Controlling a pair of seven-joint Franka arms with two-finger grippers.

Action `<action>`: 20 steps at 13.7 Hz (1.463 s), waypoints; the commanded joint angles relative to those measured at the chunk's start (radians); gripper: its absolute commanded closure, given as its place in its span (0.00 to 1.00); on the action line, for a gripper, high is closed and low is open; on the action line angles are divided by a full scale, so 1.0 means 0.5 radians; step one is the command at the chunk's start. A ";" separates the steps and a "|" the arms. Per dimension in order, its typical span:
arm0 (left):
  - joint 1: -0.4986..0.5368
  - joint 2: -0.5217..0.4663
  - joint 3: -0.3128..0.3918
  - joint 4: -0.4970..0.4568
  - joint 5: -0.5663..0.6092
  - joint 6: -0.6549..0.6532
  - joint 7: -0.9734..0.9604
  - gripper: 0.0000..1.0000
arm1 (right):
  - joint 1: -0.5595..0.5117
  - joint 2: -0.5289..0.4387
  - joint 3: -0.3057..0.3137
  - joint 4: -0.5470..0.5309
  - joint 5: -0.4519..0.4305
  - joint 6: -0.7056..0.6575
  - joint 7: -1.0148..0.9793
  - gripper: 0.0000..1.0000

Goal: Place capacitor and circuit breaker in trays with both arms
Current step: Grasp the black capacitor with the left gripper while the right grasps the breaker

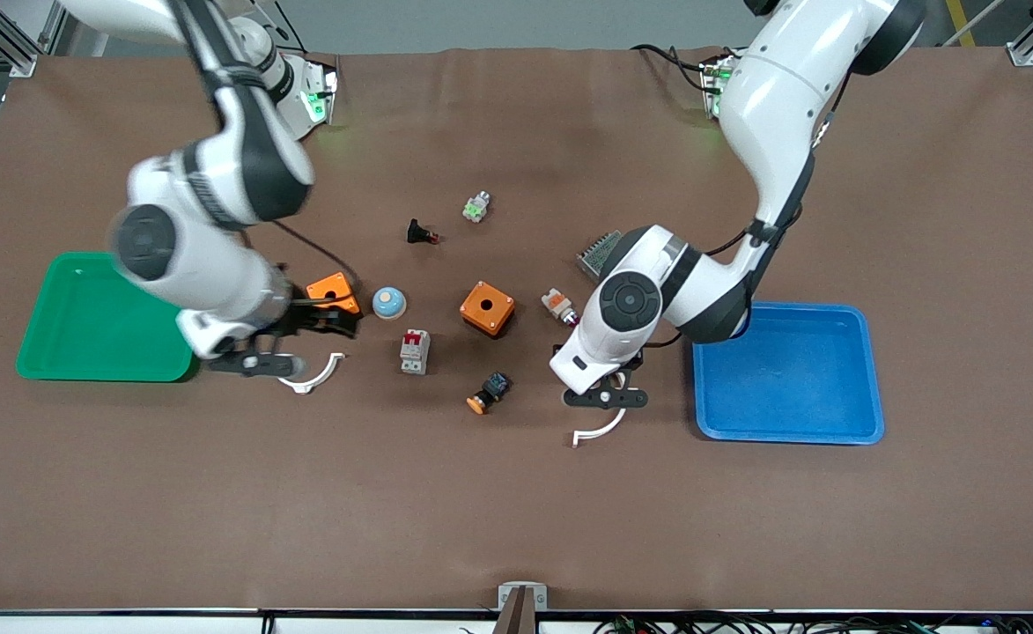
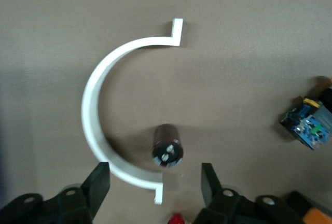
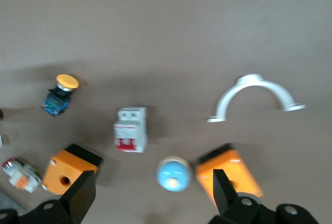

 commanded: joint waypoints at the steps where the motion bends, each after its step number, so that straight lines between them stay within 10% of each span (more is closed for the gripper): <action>1: -0.044 0.098 0.013 0.070 0.045 0.053 -0.051 0.33 | 0.138 0.128 -0.029 -0.015 -0.012 0.195 0.159 0.00; 8: -0.047 0.150 0.013 0.064 0.112 0.099 -0.079 0.58 | 0.141 0.380 -0.026 0.001 -0.212 0.419 0.168 0.00; 11: -0.047 0.138 0.013 0.064 0.112 0.105 -0.085 1.00 | 0.160 0.438 -0.020 0.025 -0.194 0.469 0.171 0.00; 20: 0.406 -0.463 0.017 -0.171 0.146 -0.300 0.031 1.00 | 0.249 0.610 -0.023 0.056 -0.080 0.546 0.174 0.05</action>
